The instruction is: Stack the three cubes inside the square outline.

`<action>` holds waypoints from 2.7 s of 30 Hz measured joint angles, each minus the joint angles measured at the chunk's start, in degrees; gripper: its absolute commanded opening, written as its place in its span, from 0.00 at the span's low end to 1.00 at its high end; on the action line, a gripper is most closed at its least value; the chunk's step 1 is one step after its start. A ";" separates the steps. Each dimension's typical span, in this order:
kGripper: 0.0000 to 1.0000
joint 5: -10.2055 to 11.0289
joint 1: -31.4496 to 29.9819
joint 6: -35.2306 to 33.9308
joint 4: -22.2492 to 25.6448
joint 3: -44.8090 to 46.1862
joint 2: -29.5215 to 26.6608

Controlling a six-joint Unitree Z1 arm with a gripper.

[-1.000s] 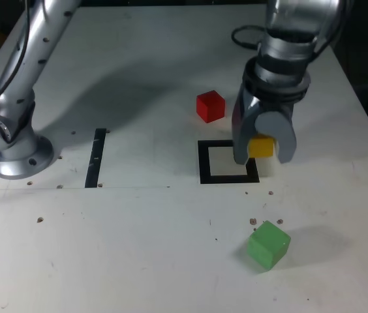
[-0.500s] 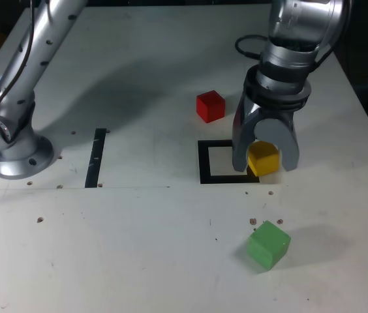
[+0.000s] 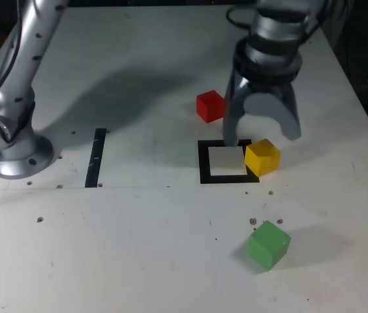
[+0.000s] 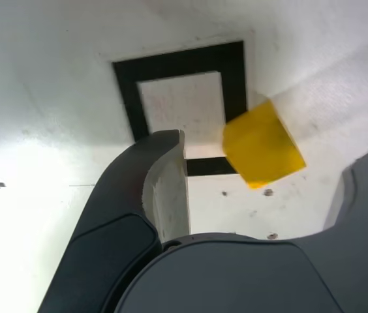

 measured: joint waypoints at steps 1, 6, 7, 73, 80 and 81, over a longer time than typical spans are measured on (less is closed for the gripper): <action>0.99 0.94 0.18 -0.04 0.61 0.25 -0.98; 0.99 4.31 3.61 -0.05 2.17 4.05 -7.61; 0.99 4.61 4.67 -0.20 2.00 5.27 -8.42; 0.19 1.95 18.76 -8.17 -14.41 19.22 -2.27; 0.19 2.37 12.25 -7.31 -9.86 16.48 -9.52; 0.19 2.35 11.29 -7.29 -8.93 15.98 -9.96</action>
